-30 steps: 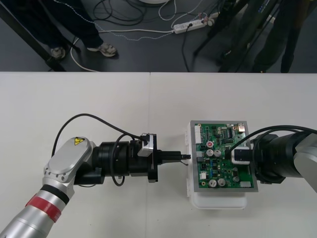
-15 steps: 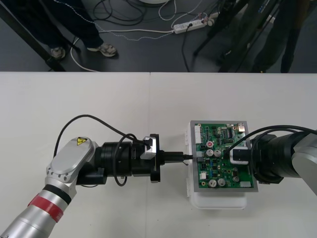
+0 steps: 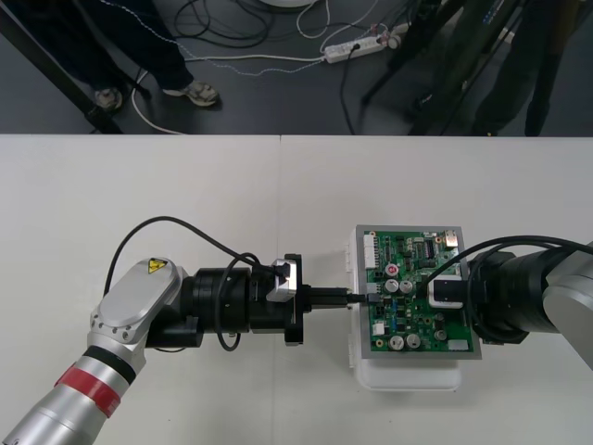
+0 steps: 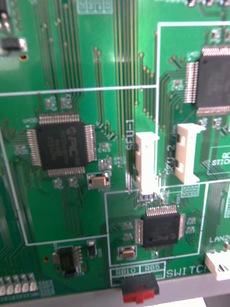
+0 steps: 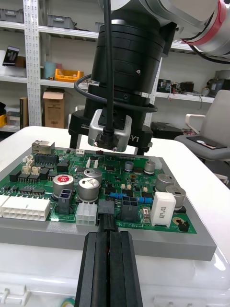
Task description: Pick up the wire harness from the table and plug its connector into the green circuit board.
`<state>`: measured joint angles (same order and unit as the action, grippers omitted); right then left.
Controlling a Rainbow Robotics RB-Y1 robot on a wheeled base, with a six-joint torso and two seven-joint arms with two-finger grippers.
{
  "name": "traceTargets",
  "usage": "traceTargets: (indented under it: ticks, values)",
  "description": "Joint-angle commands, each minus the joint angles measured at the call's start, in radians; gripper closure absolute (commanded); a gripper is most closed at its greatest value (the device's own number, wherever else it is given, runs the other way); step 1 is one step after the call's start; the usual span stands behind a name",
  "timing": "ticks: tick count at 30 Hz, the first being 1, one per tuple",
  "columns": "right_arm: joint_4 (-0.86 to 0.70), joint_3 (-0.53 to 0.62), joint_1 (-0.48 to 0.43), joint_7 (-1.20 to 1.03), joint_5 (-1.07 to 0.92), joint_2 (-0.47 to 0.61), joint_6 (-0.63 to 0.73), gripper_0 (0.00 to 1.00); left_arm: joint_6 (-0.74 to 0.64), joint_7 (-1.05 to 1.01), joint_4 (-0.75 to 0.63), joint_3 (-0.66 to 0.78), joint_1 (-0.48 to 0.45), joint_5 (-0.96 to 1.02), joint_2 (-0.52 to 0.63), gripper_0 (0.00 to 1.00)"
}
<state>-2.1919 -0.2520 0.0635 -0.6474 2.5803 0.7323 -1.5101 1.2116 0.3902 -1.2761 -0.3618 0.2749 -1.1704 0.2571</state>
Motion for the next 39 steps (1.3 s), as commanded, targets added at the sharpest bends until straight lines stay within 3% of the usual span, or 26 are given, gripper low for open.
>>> traceTargets:
  ticks: [1,39]
  values:
    - [-0.025,-0.023,0.029,0.025,-0.003,-0.027,0.002,0.00,-0.035,0.045,-0.006,-0.025,0.040,-0.006,-0.032,1.00]
    - [-0.025,-0.023,0.029,0.106,-0.014,-0.027,0.018,0.00,-0.064,0.045,-0.008,-0.040,0.038,-0.020,-0.052,1.00]
